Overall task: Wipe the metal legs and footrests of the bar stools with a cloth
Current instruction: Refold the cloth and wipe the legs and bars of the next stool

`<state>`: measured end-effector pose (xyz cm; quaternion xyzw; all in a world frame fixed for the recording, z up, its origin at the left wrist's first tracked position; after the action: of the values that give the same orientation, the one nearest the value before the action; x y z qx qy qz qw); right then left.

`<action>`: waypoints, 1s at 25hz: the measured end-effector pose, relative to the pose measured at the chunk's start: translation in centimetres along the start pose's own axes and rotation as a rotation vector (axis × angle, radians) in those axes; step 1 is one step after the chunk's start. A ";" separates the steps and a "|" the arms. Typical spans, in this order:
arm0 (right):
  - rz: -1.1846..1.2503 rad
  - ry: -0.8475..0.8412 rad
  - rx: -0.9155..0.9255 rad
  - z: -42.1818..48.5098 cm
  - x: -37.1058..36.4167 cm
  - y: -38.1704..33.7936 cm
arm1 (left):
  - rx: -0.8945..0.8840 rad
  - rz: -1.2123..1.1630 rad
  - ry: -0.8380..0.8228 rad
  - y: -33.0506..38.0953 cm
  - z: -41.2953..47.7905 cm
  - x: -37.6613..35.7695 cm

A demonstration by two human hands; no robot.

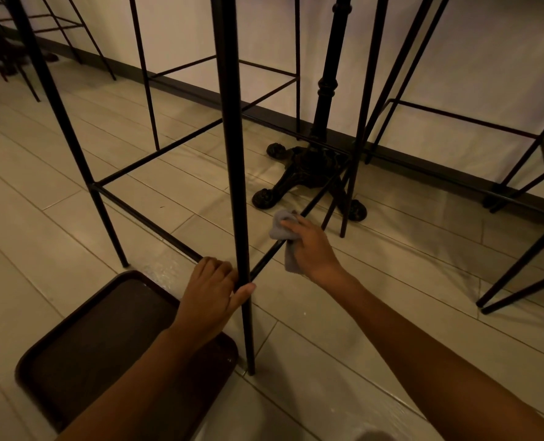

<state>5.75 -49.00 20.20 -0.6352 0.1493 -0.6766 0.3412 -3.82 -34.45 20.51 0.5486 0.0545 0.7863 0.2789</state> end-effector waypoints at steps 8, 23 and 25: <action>-0.192 0.019 -0.034 0.5 -1.7 0.3 | 0.009 0.083 -0.033 -0.1 0.4 -0.8; -0.086 -0.029 -0.031 -1.1 0.5 -1.3 | -0.066 0.122 0.004 0.5 0.3 -0.6; -0.048 0.001 -0.073 -1.1 0.0 -1.0 | -0.068 0.113 -0.002 0.3 0.3 -0.8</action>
<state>4.45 -48.55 20.68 -0.6502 0.1589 -0.6792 0.3011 -3.49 -35.19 20.07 0.5417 -0.0034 0.8017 0.2526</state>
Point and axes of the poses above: each hand's wrist, its own z-axis towards the middle knuckle, its own x-axis out of the back of the hand, y = z × x, the point moved 9 cm from there along z, towards the middle knuckle, and after that the axes turned 11 degrees about -z, right-handed, at the moved point
